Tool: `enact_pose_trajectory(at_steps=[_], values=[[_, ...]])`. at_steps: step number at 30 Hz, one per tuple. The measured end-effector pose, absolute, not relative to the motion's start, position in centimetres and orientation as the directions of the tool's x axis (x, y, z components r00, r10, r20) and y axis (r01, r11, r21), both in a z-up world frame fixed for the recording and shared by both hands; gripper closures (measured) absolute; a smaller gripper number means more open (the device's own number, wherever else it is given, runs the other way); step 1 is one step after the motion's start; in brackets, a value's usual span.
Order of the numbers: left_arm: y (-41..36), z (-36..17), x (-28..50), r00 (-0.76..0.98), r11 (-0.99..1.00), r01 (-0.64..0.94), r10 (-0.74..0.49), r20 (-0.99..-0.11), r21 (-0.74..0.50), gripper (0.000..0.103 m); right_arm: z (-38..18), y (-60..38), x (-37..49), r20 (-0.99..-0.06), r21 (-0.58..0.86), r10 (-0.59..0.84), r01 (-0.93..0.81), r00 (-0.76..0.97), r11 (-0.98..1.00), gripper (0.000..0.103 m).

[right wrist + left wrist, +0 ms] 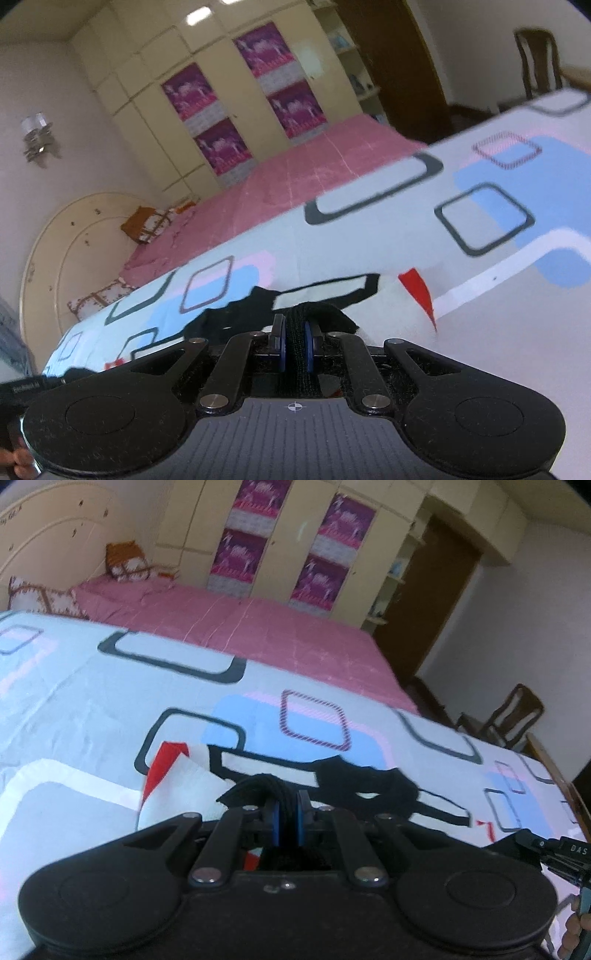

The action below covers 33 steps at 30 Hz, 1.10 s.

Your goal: Fold small clothes

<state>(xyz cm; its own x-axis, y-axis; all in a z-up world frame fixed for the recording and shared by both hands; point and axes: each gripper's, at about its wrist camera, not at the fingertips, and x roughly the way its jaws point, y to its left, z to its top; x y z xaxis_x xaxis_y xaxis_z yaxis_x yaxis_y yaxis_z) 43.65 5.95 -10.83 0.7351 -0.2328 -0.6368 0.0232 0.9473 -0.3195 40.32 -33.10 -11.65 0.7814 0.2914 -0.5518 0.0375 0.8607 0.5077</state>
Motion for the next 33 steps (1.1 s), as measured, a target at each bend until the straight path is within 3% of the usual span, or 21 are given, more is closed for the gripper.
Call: enact_pose_trajectory(at_steps=[8, 14, 15, 16, 18, 20, 25, 30, 33], values=[[5.4, -13.5, 47.6, 0.687, 0.956, -0.036, -0.187, -0.702, -0.290, 0.094, -14.7, -34.2, 44.5, -0.603, 0.525, 0.283, 0.103, 0.746, 0.845, 0.094], [5.8, -14.9, 49.1, 0.665, 0.960, -0.082, -0.148, -0.732, -0.268, 0.084, -15.9, -34.2, 45.7, -0.628, 0.496, 0.265, 0.114, 0.732, 0.861, 0.092], [5.9, -14.9, 49.3, 0.666, 0.958, -0.082, -0.151, -0.730, -0.273, 0.082, -15.9, -34.3, 45.6, -0.621, 0.496, 0.264, 0.109, 0.738, 0.862, 0.085], [6.2, -14.8, 49.3, 0.672, 0.954, -0.085, -0.158, -0.723, -0.287, 0.080, -15.8, -34.3, 45.5, -0.611, 0.490, 0.254, 0.106, 0.750, 0.866, 0.066], [7.0, -14.2, 49.0, 0.706, 0.950, -0.116, -0.126, -0.697, -0.288, 0.053, -15.3, -34.2, 45.2, -0.578, 0.452, 0.201, 0.105, 0.791, 0.886, 0.029], [8.0, -13.3, 48.5, 0.748, 0.941, -0.149, -0.094, -0.657, -0.304, 0.044, -14.7, -34.3, 45.0, -0.551, 0.428, 0.190, 0.080, 0.812, 0.900, 0.028], [8.7, -12.0, 47.3, 0.778, 0.954, -0.120, -0.081, -0.623, -0.274, 0.044, -14.5, -34.4, 44.8, -0.548, 0.405, 0.209, 0.039, 0.810, 0.913, 0.028], [5.5, -13.6, 47.0, 0.720, 0.992, 0.023, -0.105, -0.686, -0.128, 0.044, -15.8, -32.9, 45.9, -0.613, 0.337, 0.224, -0.006, 0.758, 0.942, 0.029], [4.4, -15.0, 47.7, 0.687, 0.996, 0.025, -0.079, -0.722, -0.085, 0.048, -16.6, -32.2, 46.4, -0.642, 0.304, 0.227, -0.028, 0.733, 0.952, 0.029]])
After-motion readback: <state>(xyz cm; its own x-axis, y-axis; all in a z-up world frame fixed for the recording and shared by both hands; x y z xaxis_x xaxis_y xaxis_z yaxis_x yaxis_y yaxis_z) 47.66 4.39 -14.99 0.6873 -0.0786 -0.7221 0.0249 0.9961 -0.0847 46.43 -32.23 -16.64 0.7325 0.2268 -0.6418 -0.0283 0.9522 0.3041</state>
